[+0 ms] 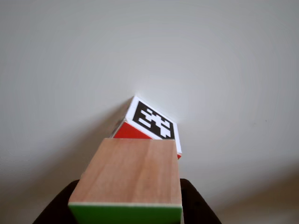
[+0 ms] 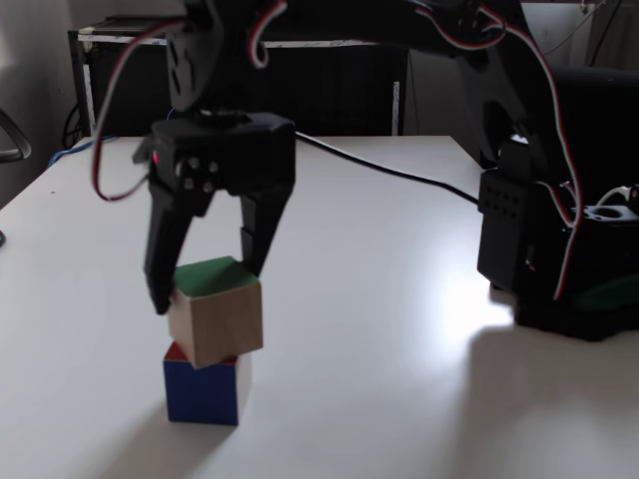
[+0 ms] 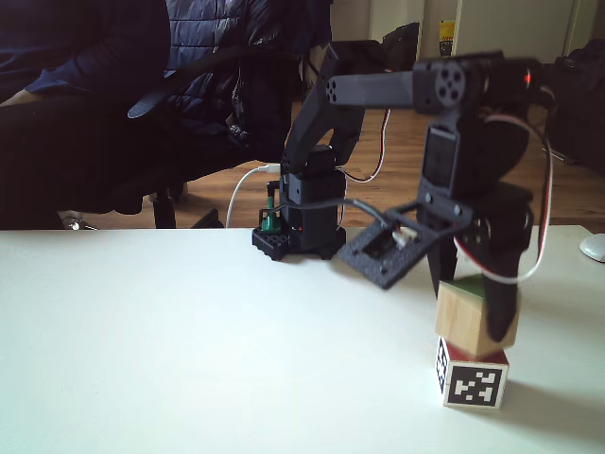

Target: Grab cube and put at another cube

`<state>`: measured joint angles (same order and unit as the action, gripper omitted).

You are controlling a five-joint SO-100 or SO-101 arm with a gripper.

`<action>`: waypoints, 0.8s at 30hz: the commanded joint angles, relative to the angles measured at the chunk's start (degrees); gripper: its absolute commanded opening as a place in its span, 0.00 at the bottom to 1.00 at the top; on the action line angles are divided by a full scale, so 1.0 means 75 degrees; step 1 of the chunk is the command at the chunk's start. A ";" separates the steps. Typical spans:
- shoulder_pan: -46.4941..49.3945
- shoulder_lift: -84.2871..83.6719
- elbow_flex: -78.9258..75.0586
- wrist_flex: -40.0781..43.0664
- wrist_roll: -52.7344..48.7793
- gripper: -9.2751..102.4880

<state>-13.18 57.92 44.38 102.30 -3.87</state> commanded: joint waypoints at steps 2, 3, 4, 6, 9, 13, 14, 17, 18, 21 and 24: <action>0.0070 0.0094 -0.0539 0.0059 -0.0082 0.47; 0.0082 0.0094 -0.0563 0.0082 -0.0082 0.47; 0.0105 0.0094 -0.0586 0.0082 -0.0070 0.48; 0.0117 0.0105 -0.0645 0.0117 -0.0082 0.48; 0.0094 0.0152 -0.0621 0.0152 -0.0094 0.48; -0.0129 0.0691 -0.0164 0.0164 -0.0105 0.48; -0.0211 0.0914 0.0035 0.0164 -0.0105 0.48; -0.0469 0.1793 0.0645 0.0164 -0.0094 0.48; -0.0563 0.2133 0.0832 0.0164 -0.0082 0.48; -0.0785 0.3164 0.1301 0.0164 0.0000 0.48; -0.0867 0.4148 0.1512 0.0164 0.0176 0.48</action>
<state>-19.25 80.68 55.28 103.45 -3.16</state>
